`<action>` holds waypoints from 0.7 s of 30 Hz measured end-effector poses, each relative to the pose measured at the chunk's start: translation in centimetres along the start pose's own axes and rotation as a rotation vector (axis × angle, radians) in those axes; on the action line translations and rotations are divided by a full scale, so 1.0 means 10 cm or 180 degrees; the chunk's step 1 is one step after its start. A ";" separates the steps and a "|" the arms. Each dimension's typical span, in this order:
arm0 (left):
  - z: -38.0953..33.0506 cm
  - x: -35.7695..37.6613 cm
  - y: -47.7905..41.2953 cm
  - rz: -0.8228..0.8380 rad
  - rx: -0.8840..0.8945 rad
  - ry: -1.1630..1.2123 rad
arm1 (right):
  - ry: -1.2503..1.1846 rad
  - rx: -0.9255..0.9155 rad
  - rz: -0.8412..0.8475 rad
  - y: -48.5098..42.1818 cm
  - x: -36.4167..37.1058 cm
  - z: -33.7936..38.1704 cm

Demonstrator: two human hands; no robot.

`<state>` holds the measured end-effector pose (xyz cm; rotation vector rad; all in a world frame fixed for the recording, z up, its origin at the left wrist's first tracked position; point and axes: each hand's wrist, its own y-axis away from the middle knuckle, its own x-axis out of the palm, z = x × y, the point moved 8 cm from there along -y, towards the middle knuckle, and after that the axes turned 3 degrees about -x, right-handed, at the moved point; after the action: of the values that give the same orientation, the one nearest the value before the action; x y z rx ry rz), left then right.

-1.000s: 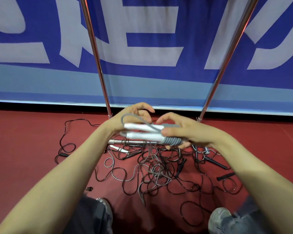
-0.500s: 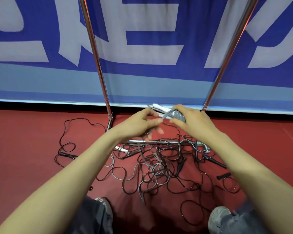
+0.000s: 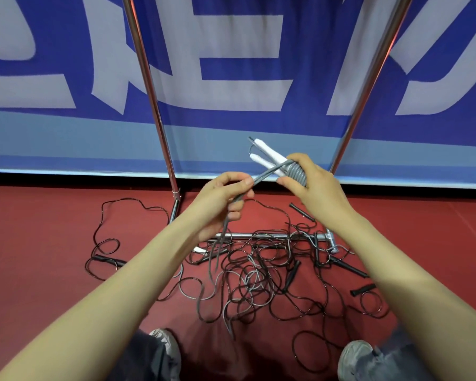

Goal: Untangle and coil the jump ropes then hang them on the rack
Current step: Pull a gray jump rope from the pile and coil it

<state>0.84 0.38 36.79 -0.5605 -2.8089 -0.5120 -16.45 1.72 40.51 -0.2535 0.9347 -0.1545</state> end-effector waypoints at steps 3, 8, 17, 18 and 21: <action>0.07 -0.01 -0.03 0.0056 -0.0208 -0.0118 | -0.0596 0.0068 0.0036 0.01 -0.03 0.01; 0.12 0.02 -0.05 0.0247 -0.0131 -0.0228 | -0.1602 0.0280 0.0138 0.02 -0.04 0.04; 0.09 0.01 -0.07 0.0009 0.0600 -0.1251 | -0.3039 0.0834 0.0099 0.04 0.06 0.06; 0.10 0.00 -0.07 0.0019 0.0606 -0.1467 | -0.3055 0.0899 0.0010 0.05 0.05 0.05; 0.14 -0.06 -0.09 0.0227 0.0495 -0.1555 | -0.3214 0.1041 -0.0051 0.08 0.02 0.06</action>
<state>0.78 -0.09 35.10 -0.8460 -3.2274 -0.1509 -15.82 2.51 40.48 -0.0132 -0.1004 -0.1643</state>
